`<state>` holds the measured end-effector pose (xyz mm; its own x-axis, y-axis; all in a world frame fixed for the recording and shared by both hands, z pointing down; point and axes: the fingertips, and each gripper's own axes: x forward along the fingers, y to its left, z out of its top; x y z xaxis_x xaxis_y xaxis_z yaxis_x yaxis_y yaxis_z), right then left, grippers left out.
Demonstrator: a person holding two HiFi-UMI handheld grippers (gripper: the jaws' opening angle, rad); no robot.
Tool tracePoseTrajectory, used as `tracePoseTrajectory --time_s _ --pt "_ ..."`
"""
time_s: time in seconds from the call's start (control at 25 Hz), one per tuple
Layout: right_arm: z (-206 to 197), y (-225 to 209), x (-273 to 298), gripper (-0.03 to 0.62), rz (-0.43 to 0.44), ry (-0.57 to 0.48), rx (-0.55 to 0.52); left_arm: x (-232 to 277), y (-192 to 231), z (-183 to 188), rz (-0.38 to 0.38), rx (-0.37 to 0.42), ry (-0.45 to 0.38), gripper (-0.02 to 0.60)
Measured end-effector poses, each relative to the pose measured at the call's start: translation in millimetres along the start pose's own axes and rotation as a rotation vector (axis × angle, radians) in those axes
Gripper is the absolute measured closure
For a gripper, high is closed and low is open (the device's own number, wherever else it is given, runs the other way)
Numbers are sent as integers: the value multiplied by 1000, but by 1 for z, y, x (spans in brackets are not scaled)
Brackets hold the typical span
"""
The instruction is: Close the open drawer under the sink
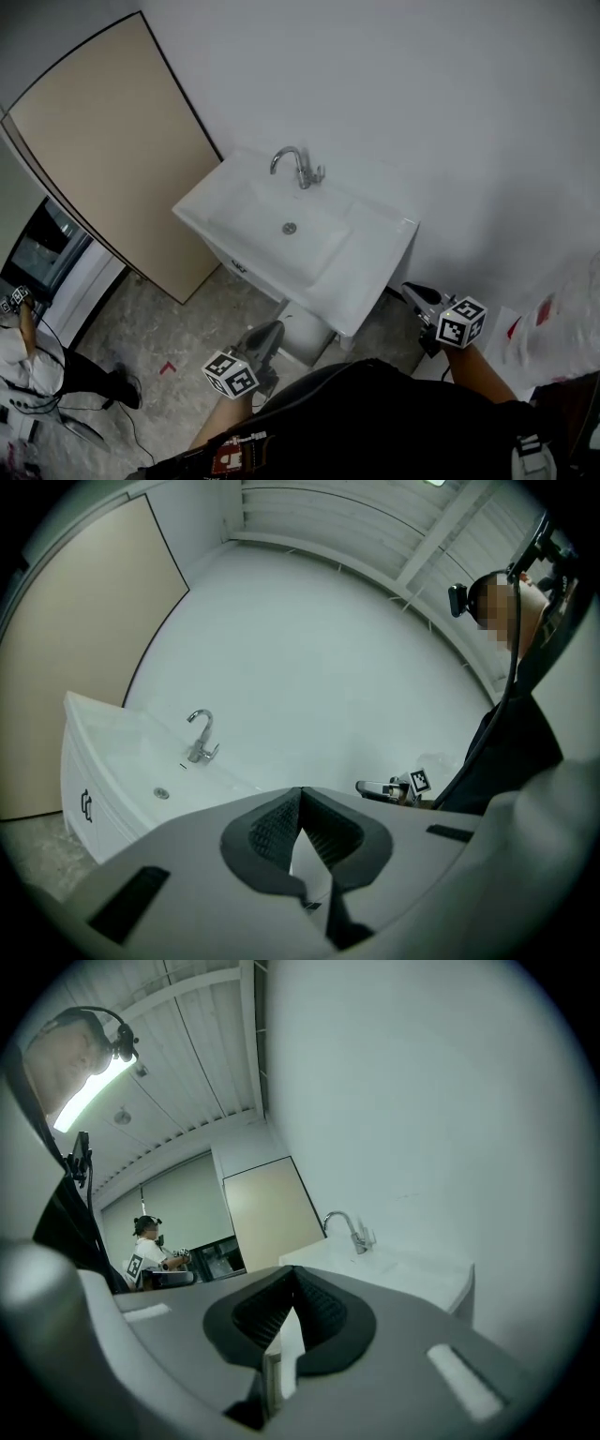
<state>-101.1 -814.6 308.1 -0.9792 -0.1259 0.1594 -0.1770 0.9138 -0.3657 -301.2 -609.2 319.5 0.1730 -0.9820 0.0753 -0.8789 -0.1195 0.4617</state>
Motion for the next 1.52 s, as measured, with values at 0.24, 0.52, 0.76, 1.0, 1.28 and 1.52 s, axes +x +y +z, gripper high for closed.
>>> tracePoseTrajectory --time_s 0.24,0.52,0.76,1.0,1.28,1.52 --pt "-6 -6 43 592 130 47 -11 -19 22 -26 158 -34 -24 580" --pt "-31 36 99 592 250 120 -32 -78 63 -44 307 -45 -55 580" --pt "-34 82 137 592 284 122 -50 -131 93 -67 370 -44 6 580" --pt "-50 107 160 592 277 128 -44 -136 115 -107 326 -75 149 580" --pt "-97 115 162 592 273 192 -5 -113 123 -160 240 -139 251 580" --pt "-129 121 161 592 302 240 9 -104 127 -203 208 -178 331 580"
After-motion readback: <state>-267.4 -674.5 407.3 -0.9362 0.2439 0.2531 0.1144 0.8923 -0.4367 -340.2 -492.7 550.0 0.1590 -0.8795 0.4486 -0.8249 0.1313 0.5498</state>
